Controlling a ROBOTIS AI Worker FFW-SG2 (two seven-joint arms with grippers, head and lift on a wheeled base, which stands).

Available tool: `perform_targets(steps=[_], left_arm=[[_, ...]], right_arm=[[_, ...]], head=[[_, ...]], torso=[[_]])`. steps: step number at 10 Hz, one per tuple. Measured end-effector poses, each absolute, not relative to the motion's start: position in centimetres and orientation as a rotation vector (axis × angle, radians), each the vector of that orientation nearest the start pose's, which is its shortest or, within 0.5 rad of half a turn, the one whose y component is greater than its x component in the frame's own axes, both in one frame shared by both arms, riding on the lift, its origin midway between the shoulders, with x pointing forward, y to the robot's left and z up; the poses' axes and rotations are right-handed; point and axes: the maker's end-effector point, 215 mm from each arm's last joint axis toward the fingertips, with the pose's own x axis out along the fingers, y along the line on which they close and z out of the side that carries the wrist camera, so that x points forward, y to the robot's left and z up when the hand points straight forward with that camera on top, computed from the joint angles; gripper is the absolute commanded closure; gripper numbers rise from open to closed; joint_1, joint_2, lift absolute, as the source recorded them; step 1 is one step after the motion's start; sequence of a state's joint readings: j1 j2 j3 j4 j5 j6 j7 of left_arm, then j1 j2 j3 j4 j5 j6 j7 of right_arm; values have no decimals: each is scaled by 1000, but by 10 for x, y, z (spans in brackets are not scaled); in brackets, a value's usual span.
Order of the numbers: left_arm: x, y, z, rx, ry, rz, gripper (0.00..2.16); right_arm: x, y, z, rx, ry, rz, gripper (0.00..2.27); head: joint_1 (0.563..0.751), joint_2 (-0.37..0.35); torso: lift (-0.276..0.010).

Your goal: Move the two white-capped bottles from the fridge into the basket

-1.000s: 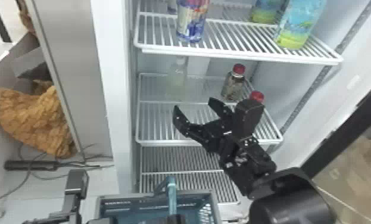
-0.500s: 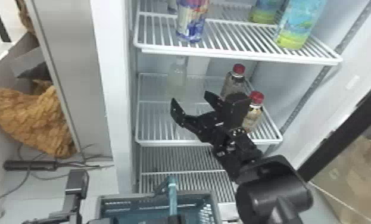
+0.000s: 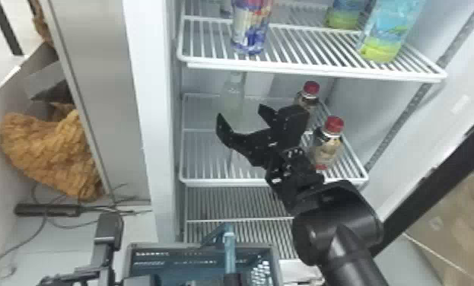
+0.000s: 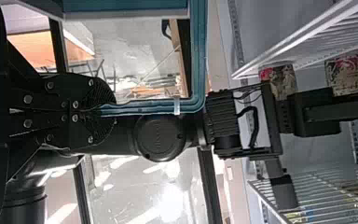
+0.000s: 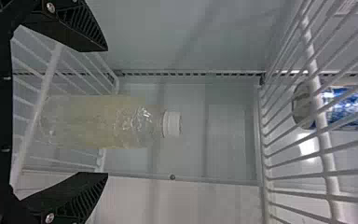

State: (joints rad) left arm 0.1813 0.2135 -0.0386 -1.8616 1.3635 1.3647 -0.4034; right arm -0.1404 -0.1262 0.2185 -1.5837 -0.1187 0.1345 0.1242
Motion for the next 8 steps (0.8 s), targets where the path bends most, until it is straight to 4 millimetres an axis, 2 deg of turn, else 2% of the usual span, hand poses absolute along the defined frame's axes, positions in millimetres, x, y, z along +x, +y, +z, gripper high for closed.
perform_targets(steps=[3, 5, 8], left_arm=[[277, -22, -339, -1125, 1005, -1230, 1154], [277, -23, -339, -1120, 1005, -1233, 1154], [278, -24, -338, -1118, 1004, -1236, 1156]], right_arm=[[640, -115, -308, -49, 24, 328, 88], [648, -106, -310, -60, 34, 331, 88], [656, -97, -325, -55, 70, 331, 88]], head=[[695, -167], [695, -158], [695, -144]], torso=[[-260], [-260], [-260]])
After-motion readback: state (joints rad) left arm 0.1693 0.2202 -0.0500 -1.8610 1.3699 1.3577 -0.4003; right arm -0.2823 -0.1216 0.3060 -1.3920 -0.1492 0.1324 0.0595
